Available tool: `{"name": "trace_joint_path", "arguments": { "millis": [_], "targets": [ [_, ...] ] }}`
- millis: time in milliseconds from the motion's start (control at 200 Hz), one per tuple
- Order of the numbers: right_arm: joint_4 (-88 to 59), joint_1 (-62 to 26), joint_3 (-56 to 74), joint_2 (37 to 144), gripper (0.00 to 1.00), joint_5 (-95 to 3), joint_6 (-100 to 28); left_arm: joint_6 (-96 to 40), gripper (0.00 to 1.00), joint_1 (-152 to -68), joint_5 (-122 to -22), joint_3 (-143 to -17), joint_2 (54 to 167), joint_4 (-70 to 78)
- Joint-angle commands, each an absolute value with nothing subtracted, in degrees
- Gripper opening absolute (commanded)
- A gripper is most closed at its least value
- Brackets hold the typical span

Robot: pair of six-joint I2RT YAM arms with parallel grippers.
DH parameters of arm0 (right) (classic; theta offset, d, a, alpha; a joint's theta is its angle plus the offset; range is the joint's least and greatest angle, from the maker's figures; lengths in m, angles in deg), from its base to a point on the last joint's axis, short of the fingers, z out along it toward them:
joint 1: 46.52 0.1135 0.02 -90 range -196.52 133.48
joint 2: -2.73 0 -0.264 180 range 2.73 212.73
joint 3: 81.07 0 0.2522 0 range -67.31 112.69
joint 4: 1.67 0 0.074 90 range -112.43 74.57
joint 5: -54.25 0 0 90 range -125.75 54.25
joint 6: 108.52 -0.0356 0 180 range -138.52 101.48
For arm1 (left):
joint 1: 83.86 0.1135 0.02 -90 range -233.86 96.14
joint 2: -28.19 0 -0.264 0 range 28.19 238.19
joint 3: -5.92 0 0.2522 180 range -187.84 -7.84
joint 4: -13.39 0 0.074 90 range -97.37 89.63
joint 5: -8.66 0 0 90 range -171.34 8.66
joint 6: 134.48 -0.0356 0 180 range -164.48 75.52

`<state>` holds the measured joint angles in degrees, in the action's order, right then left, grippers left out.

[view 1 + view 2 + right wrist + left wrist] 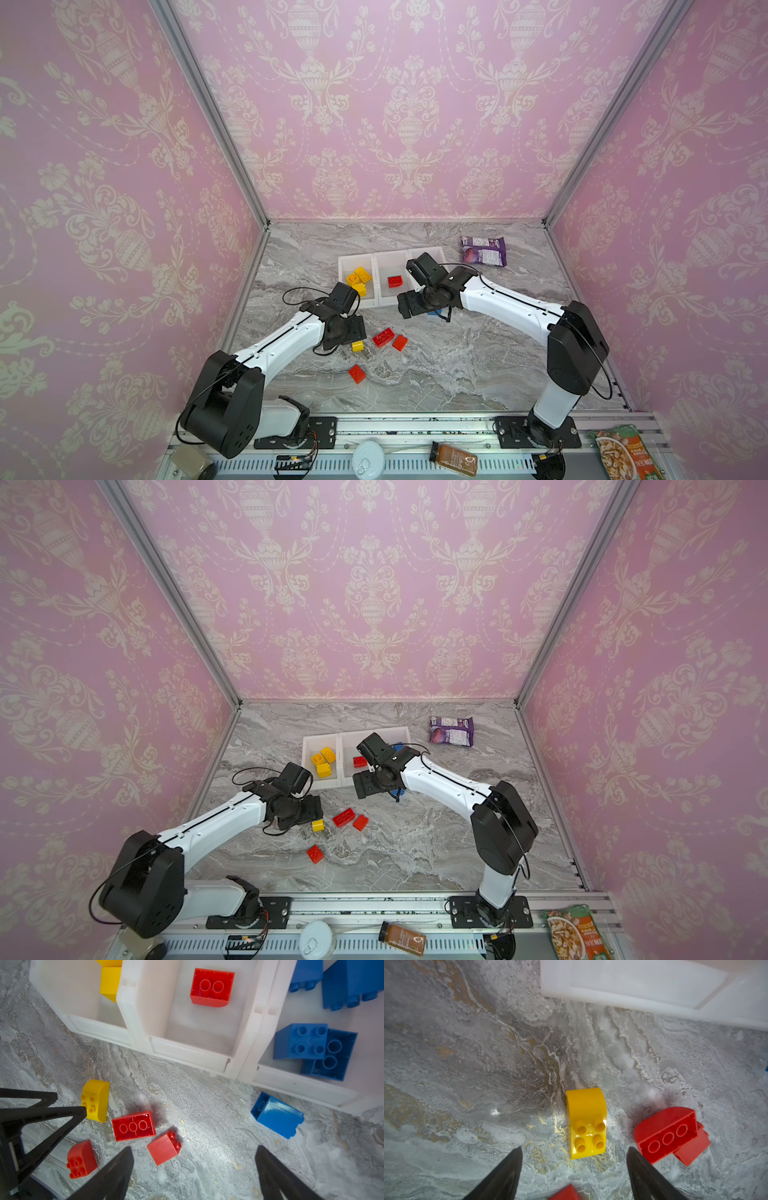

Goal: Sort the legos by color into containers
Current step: 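Lower the left gripper onto a yellow brick while the right gripper withdraws, then close the left gripper on the yellow brick and lift it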

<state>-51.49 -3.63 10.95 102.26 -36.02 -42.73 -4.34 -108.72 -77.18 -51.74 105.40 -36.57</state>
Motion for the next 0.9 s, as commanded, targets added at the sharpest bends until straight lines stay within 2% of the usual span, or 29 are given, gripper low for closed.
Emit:
{"name": "trace_joint_path", "arguments": {
  "millis": [0,305,896],
  "targets": [
    [-48.88,-3.83,7.52,98.76,0.94,-38.32,-44.18,-3.83,0.80,-109.77,-77.48,-54.04,107.06,-38.57],
    [-41.87,-6.05,-4.18,92.48,0.97,-44.93,-45.94,-4.41,0.74,-111.44,-78.47,-56.94,112.86,-38.24],
    [-39.79,-7.85,-7.36,90.69,0.99,-45.68,-46.64,-5.17,0.59,-111.46,-78.28,-57.86,117.02,-37.56]
  ]
}}
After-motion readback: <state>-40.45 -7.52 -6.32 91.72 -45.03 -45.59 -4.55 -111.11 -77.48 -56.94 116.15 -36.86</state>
